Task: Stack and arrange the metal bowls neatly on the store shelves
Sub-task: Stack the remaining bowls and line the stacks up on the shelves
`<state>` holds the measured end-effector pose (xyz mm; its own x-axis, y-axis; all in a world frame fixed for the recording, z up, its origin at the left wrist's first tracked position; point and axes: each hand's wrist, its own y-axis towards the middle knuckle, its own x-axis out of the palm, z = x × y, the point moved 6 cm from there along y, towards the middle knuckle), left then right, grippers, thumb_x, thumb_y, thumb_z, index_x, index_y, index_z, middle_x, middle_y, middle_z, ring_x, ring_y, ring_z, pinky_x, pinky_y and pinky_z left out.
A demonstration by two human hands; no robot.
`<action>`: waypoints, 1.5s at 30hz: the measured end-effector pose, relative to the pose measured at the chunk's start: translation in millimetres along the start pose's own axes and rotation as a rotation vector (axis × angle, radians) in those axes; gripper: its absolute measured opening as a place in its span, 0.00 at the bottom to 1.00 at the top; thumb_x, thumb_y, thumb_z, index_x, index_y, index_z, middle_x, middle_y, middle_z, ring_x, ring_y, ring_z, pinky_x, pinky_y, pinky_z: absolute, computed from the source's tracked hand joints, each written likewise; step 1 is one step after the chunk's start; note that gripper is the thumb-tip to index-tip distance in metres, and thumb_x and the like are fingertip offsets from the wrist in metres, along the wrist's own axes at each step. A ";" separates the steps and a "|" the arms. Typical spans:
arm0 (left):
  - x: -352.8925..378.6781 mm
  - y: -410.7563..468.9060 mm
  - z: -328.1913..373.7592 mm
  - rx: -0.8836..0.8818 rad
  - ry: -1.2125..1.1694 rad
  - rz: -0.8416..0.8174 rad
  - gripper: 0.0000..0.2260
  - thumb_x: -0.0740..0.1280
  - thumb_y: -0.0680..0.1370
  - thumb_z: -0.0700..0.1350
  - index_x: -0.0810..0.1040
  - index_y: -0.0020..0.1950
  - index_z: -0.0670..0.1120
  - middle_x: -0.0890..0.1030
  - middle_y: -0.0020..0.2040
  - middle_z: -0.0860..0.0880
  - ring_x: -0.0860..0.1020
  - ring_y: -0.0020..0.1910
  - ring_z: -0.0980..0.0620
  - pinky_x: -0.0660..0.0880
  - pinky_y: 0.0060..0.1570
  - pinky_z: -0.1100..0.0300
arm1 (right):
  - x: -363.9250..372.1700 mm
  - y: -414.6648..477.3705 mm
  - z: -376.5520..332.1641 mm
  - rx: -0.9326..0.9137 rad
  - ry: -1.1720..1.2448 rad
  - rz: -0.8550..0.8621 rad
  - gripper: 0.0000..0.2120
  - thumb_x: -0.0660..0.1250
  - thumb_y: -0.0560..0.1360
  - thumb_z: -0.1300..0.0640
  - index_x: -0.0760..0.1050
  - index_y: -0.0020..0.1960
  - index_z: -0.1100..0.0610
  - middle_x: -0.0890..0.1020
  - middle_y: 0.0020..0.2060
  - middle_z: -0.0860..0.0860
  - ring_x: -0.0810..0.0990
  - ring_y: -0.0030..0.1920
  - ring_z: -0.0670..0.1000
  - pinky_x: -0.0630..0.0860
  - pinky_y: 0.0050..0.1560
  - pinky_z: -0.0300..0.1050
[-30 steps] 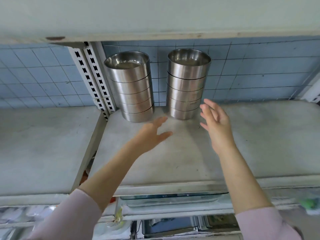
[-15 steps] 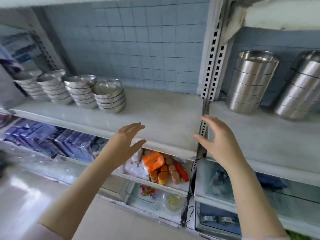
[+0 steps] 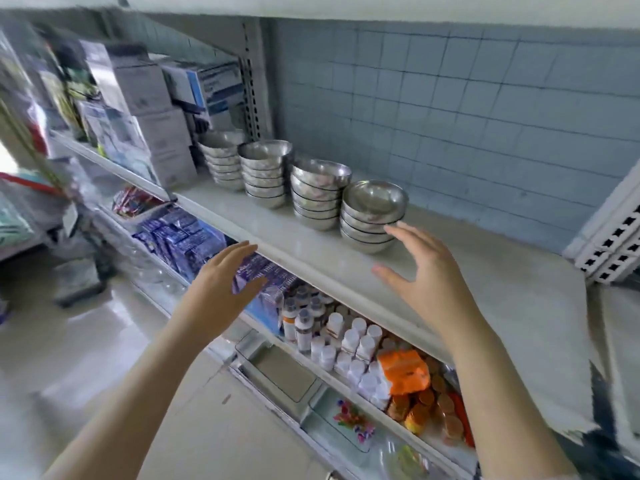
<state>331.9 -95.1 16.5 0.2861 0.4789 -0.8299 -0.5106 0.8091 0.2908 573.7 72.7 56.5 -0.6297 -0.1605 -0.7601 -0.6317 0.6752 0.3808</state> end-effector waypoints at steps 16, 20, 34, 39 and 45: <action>-20.7 144.1 -166.4 -0.226 -0.103 0.056 0.33 0.71 0.75 0.52 0.61 0.77 0.50 0.68 0.74 0.47 0.69 0.71 0.48 0.66 0.65 0.56 | 124.8 188.2 -96.2 -0.231 0.142 -0.106 0.27 0.73 0.74 0.51 0.72 0.71 0.53 0.73 0.69 0.47 0.69 0.70 0.45 0.61 0.72 0.37; 0.8 209.4 -204.0 -0.213 -0.172 -0.028 0.42 0.70 0.74 0.56 0.48 0.80 0.50 0.61 0.77 0.44 0.66 0.73 0.43 0.66 0.70 0.44 | 161.3 205.3 -113.4 -0.223 0.174 -0.057 0.26 0.72 0.74 0.49 0.72 0.70 0.50 0.73 0.68 0.43 0.68 0.69 0.38 0.58 0.69 0.26; 51.3 363.6 -292.2 -0.070 -0.560 -0.278 0.54 0.77 0.51 0.68 0.63 0.72 0.51 0.77 0.58 0.58 0.75 0.55 0.59 0.70 0.50 0.66 | 264.6 235.1 -145.4 0.237 0.453 0.158 0.24 0.70 0.74 0.46 0.72 0.68 0.40 0.77 0.63 0.33 0.73 0.65 0.35 0.69 0.64 0.31; 50.3 363.3 -307.4 0.070 -0.638 -0.441 0.50 0.79 0.51 0.68 0.68 0.68 0.52 0.80 0.59 0.56 0.78 0.59 0.56 0.75 0.61 0.53 | 290.7 247.7 -144.6 0.342 0.497 0.112 0.30 0.70 0.70 0.39 0.70 0.70 0.40 0.76 0.66 0.35 0.73 0.66 0.36 0.69 0.66 0.34; 37.4 340.4 -320.9 0.184 -0.706 -0.629 0.49 0.82 0.54 0.63 0.65 0.70 0.55 0.81 0.56 0.65 0.79 0.57 0.63 0.76 0.59 0.61 | 327.3 263.5 -144.5 0.399 0.523 0.072 0.45 0.71 0.65 0.31 0.52 0.75 0.32 0.63 0.70 0.27 0.63 0.70 0.31 0.67 0.68 0.34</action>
<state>-91.4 88.9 -68.3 0.9168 -0.0146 -0.3991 0.0206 0.9997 0.0109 135.9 94.0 -15.8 -0.8642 -0.3654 -0.3460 -0.4271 0.8962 0.1204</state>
